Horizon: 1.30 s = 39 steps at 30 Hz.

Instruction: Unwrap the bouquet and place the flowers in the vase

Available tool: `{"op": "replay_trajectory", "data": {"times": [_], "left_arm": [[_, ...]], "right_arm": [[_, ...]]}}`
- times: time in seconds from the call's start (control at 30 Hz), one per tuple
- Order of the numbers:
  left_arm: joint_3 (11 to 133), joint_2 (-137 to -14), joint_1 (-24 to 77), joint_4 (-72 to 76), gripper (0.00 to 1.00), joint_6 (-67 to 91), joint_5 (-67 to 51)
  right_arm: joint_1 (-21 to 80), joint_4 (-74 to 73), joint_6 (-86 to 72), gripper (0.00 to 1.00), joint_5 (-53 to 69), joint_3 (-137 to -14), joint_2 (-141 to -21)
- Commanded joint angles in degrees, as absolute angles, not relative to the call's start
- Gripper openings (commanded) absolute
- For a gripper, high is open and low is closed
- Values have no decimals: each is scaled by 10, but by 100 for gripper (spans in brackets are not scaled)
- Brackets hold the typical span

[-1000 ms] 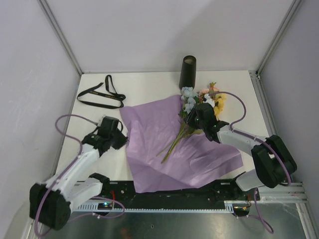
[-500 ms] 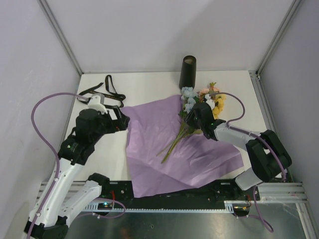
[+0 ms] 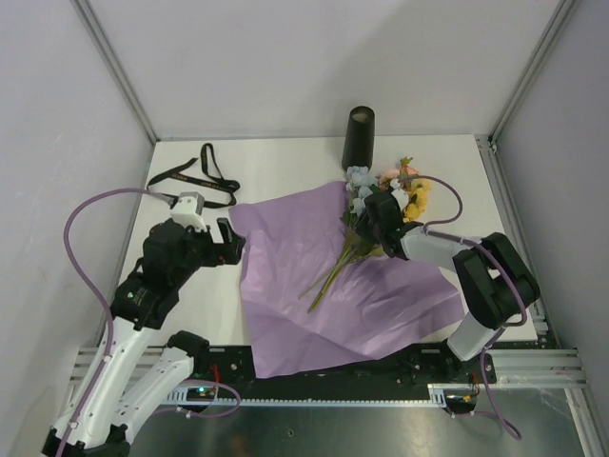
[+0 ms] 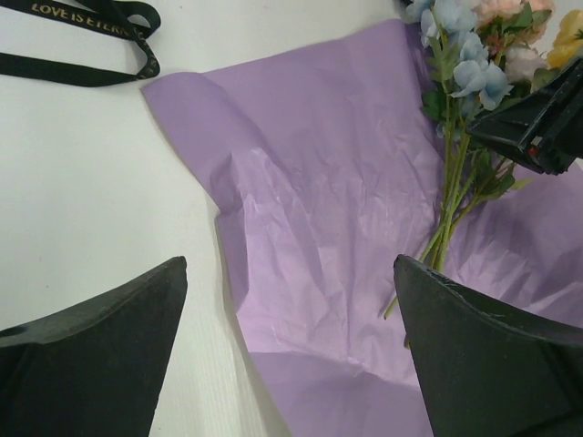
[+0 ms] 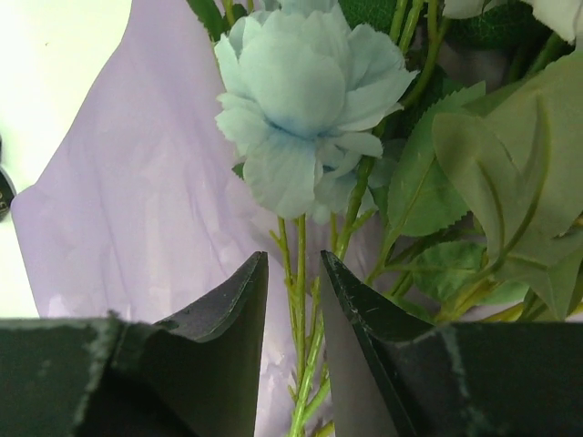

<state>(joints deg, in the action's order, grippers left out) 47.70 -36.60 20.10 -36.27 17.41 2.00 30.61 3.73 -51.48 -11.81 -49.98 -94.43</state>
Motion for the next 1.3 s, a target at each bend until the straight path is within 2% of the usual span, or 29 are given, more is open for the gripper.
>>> {"op": "replay_trajectory", "data": {"times": [0.0, 0.2, 0.33, 0.4, 0.5, 0.57, 1.0, 1.27], "left_arm": [[475, -355, 201, -348, 100, 153, 44], [475, -355, 201, -348, 100, 151, 53], [475, -352, 201, -348, 100, 151, 63], [474, -351, 201, -348, 100, 151, 67], [474, -350, 200, -349, 100, 151, 69], [473, -350, 201, -349, 100, 151, 71], [474, -348, 201, -350, 100, 149, 80], [474, -347, 201, -351, 100, 148, 79]], "right_arm": [[300, 51, -525, 34, -146, -531, -967], [295, 73, -526, 34, -131, -541, -995], [294, 87, -524, 30, -128, -542, -1003], [295, 90, -519, 23, -130, -541, -1001], [298, 90, -509, 7, -135, -542, -991], [306, 84, -498, 2, -147, -541, -975], [393, 95, -421, 0, -295, -536, -869], [418, 187, -374, 0, -302, -505, -832]]}}
